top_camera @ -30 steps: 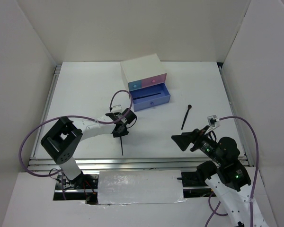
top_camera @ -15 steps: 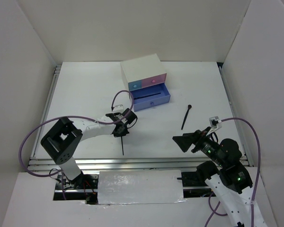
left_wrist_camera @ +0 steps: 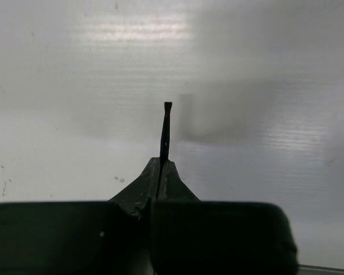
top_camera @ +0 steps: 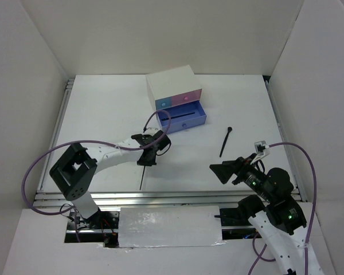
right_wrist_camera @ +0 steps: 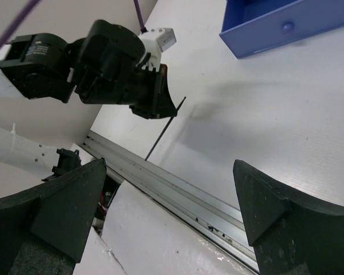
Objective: Organize the makeup
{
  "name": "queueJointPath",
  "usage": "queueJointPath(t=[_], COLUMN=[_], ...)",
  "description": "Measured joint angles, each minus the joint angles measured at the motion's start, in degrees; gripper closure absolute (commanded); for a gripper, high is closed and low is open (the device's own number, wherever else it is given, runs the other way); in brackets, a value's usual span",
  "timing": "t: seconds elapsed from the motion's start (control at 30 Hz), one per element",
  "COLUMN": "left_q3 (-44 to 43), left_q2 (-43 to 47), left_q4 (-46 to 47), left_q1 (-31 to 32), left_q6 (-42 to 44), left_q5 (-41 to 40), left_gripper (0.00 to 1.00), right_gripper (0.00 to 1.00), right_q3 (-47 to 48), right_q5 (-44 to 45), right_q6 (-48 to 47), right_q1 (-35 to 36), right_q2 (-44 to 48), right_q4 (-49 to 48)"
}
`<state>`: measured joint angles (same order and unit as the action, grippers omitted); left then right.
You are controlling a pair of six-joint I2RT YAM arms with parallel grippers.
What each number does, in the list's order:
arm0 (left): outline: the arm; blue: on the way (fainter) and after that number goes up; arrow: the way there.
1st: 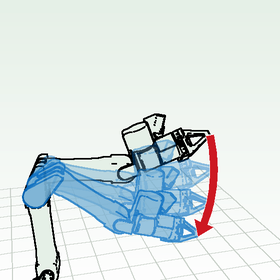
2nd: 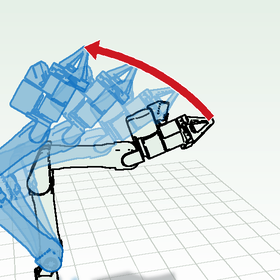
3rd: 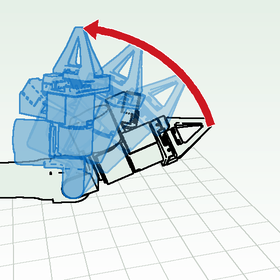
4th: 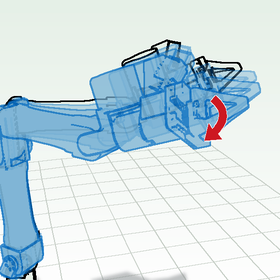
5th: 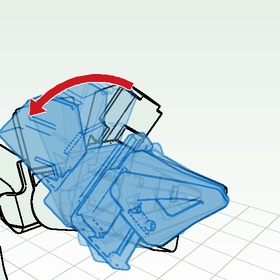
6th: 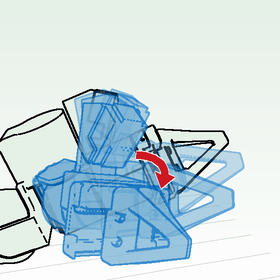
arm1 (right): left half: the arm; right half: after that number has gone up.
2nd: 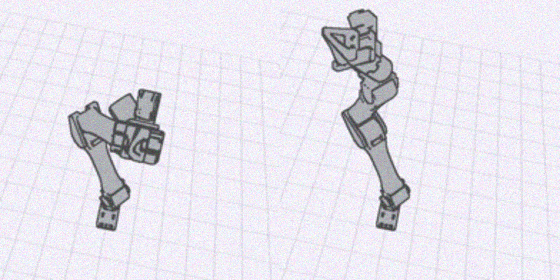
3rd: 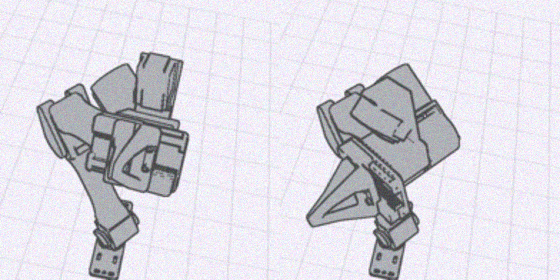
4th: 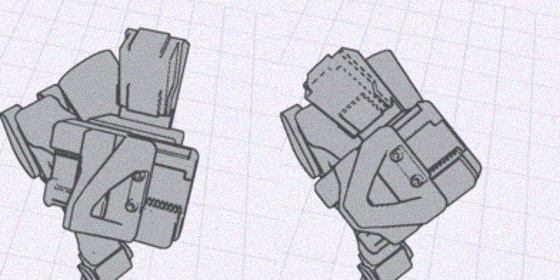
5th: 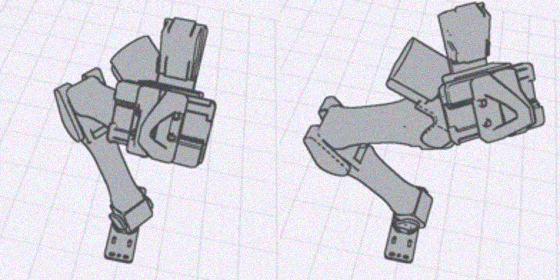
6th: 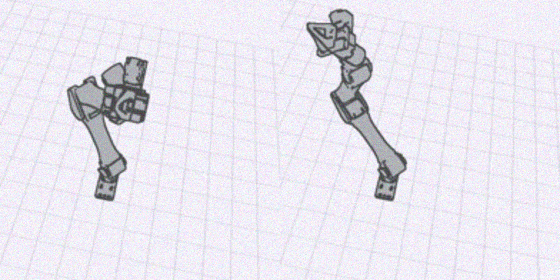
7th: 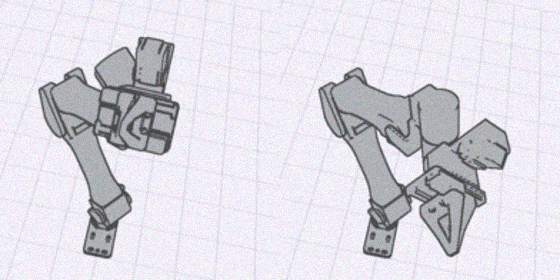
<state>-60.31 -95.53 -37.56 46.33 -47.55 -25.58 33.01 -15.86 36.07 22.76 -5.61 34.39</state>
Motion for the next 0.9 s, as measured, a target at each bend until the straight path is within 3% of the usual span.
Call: queueJointPath(t=[0.17,0.33,0.63,0.77,0.9], left_q3=[-7.7,-20.8,-47.8,-53.5,-52.2], left_q2=[0.8,-0.6,-16.2,-24.9,-30.1], left_q4=[-0.2,-0.8,7.4,12.7,17.3], left_q1=[0.0,0.0,0.0,0.0,-0.4], left_q6=[7.7,16.3,38.4,47.4,53.8], left_q5=[-0.1,-0.3,0.4,-0.6,-0.9], left_gripper=[1.0,1.0,1.0,1.0,1.0], right_gripper=[0.0,0.0,0.0,0.0,0.0], right_q3=[0.9,0.9,0.9,0.9,1.6], right_q5=[0.6,0.8,1.6,1.7,1.6], right_q6=[-0.5,-0.9,-1.3,-1.6,-2.1], right_q1=[0.0,0.0,0.0,0.0,0.0], right_q2=[-0.4,-0.7,-1.6,-1.7,-2.0], right_q4=[0.2,0.4,0.4,1.0,1.8])
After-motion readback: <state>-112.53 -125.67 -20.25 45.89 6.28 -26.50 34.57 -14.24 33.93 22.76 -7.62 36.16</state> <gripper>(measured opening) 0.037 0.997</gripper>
